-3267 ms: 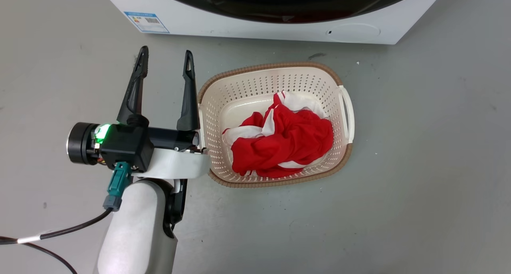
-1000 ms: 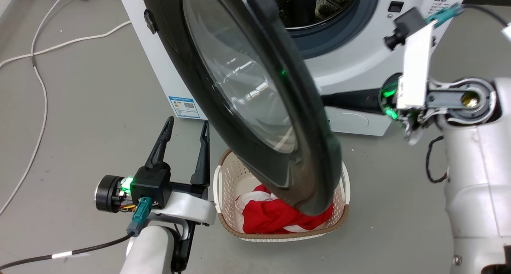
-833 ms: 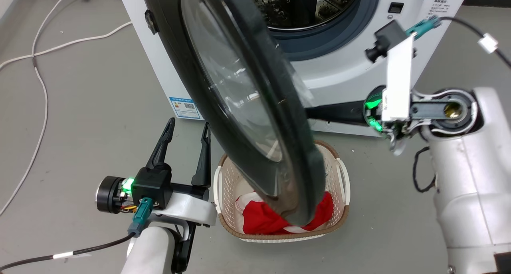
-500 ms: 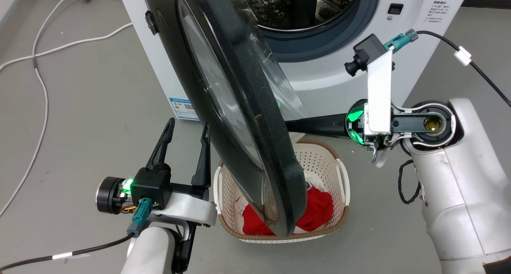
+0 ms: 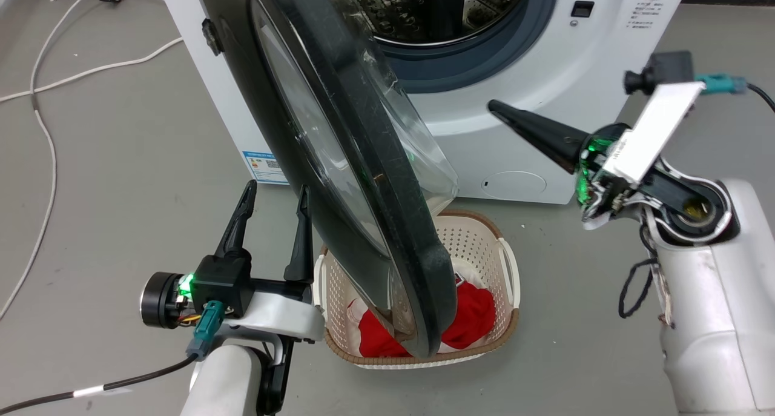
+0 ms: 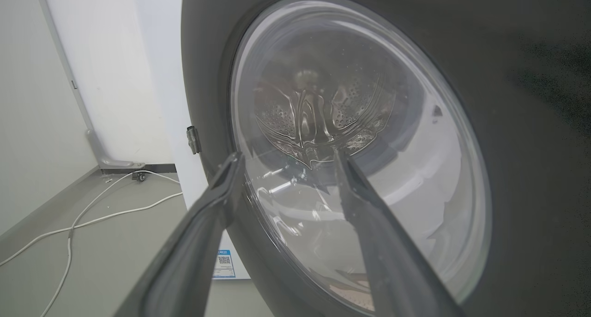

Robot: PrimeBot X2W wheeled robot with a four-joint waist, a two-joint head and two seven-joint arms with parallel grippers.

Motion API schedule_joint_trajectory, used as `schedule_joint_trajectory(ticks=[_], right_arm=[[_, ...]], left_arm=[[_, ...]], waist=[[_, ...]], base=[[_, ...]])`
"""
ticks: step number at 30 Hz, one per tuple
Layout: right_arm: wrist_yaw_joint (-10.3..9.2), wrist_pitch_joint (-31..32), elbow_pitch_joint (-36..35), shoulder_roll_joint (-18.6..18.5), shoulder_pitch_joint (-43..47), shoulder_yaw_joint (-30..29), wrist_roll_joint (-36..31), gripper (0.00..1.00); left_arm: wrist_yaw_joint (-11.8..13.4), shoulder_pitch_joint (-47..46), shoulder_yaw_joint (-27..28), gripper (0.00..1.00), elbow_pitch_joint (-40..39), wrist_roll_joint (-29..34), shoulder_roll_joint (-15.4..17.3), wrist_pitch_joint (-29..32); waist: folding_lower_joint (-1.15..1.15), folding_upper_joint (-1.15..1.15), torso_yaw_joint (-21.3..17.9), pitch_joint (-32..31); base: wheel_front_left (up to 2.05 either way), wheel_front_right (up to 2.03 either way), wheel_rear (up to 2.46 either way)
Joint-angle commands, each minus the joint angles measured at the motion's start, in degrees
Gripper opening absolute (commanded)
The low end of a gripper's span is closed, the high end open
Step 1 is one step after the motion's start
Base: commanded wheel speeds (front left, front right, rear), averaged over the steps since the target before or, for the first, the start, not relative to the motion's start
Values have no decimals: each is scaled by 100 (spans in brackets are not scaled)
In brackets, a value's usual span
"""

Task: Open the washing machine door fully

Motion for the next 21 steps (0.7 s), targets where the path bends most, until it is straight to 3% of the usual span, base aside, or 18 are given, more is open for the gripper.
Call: schedule_joint_trajectory(ticks=[1, 8, 10, 11, 12, 15, 21], right_arm=[[0, -140, -57, 13, 165, -104, 75, 0], [0, -875, -486, -32, 988, -825, 459, 0], [0, -1070, -623, -25, 1294, -980, 534, 42], [0, -1177, -706, -21, 1473, -1019, 496, 88], [0, -1309, -790, -20, 1637, -1066, 456, 100], [0, -1782, -1011, -10, 2084, -1215, 416, 100], [0, -3175, -1298, 9, 2931, -1141, -353, 100]], left_arm=[[20, 85, 24, 100, -19, -19, -4, -12], [23, 155, 168, 100, -20, 34, -4, -12], [11, 196, 213, 100, -10, 44, -4, -12], [-1, 217, 240, 100, 3, 46, -4, -12], [-7, 238, 260, 100, 3, 50, -3, -12], [-29, 266, 299, 100, 6, 63, -4, -12], [-49, 355, 352, 100, 30, 79, -5, -12]], waist=[[0, 0, -33, -10], [0, 0, -169, -88], [0, 0, -191, -123], [0, 0, -197, -158], [0, 0, -203, -174], [0, 0, -214, -223], [0, 0, -236, -331]], base=[[0, 0, 0], [0, 0, 0], [0, 0, 0], [0, 0, 0], [0, 0, 0], [0, 0, 0], [0, 0, 0]])
